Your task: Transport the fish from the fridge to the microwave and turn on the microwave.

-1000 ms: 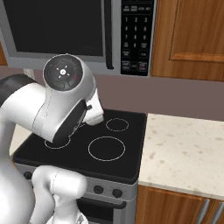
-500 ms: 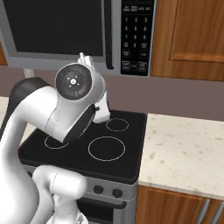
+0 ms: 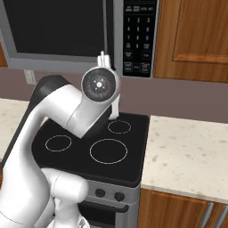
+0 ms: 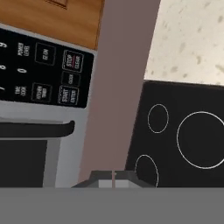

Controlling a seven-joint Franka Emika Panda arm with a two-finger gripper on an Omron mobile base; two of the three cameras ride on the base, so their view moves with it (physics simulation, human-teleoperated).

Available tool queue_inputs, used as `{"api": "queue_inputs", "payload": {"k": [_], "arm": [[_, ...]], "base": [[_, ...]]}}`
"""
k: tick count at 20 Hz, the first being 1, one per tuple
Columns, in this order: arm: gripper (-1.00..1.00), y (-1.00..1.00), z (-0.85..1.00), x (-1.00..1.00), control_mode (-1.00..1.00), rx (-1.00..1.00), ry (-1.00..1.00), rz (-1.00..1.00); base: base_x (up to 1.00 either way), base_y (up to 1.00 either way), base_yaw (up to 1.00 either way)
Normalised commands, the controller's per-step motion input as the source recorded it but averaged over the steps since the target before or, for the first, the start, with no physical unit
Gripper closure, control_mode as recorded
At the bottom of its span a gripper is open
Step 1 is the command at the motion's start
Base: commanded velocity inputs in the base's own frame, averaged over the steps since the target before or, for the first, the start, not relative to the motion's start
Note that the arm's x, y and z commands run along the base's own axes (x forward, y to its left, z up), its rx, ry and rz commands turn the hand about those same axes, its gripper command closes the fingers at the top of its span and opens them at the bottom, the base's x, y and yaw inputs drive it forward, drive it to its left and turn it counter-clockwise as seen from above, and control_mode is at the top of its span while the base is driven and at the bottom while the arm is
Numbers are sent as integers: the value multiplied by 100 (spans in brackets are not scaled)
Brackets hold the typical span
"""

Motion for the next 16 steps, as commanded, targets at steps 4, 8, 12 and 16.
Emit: {"api": "queue_inputs", "payload": {"k": [4,8,12,16], "arm": [[100,-16,4,7,-100,17,-3,0],[100,0,12,25,-100,6,-11,0],[100,0,13,30,-100,3,-10,-1],[100,0,2,23,-100,0,-3,-1]], "base": [[0,0,0],[0,0,0],[0,0,0],[0,0,0]]}}
